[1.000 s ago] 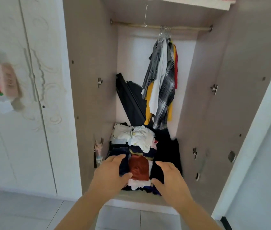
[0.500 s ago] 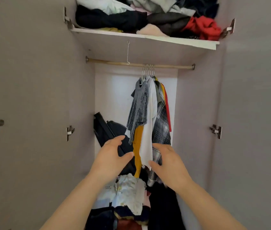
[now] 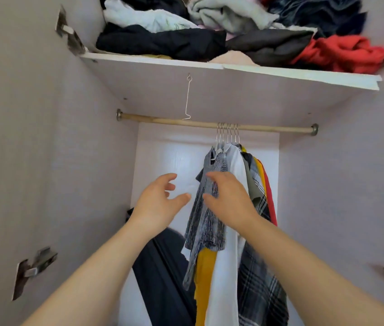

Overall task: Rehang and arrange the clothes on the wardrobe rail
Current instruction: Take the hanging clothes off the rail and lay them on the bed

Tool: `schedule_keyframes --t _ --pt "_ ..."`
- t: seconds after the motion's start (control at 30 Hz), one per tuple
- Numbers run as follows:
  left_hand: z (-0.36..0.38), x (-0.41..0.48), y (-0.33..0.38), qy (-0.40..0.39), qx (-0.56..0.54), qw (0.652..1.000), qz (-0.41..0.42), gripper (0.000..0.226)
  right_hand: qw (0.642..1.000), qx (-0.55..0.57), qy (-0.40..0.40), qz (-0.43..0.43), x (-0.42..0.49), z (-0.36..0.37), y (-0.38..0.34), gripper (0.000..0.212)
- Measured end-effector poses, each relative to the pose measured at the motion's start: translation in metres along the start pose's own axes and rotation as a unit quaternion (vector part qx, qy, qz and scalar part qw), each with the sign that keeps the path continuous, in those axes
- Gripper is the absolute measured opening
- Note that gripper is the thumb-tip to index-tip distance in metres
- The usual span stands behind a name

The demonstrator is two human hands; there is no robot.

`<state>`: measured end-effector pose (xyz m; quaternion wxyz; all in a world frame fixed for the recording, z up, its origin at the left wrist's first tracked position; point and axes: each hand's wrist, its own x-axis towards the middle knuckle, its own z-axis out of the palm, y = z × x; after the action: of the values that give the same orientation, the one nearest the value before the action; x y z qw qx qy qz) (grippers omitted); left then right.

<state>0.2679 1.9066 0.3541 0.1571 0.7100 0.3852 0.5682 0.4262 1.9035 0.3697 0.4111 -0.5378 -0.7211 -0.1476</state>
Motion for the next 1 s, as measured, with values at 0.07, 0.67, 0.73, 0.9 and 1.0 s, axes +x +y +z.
schedule_keyframes --t 0.07,0.67,0.73,0.9,1.0 --pt "0.008 0.028 -0.009 0.019 0.002 1.000 0.004 0.052 1.000 -0.011 0.014 -0.006 0.040 0.012 0.015 0.053" --pt "0.066 0.215 -0.102 0.014 -0.042 0.994 0.095 0.049 0.961 -0.228 0.157 -0.002 0.232 0.053 0.130 0.047" --pt "0.073 0.223 -0.108 -0.001 -0.037 0.994 0.099 0.049 0.953 -0.254 0.166 0.001 0.234 0.050 0.147 0.045" --pt "0.081 0.240 -0.120 -0.006 -0.032 0.995 0.099 0.051 0.937 -0.299 0.182 0.012 0.241 0.053 0.176 0.047" --pt "0.084 0.247 -0.125 0.001 -0.025 0.995 0.101 0.051 0.935 -0.311 0.173 -0.013 0.250 0.061 0.189 0.049"
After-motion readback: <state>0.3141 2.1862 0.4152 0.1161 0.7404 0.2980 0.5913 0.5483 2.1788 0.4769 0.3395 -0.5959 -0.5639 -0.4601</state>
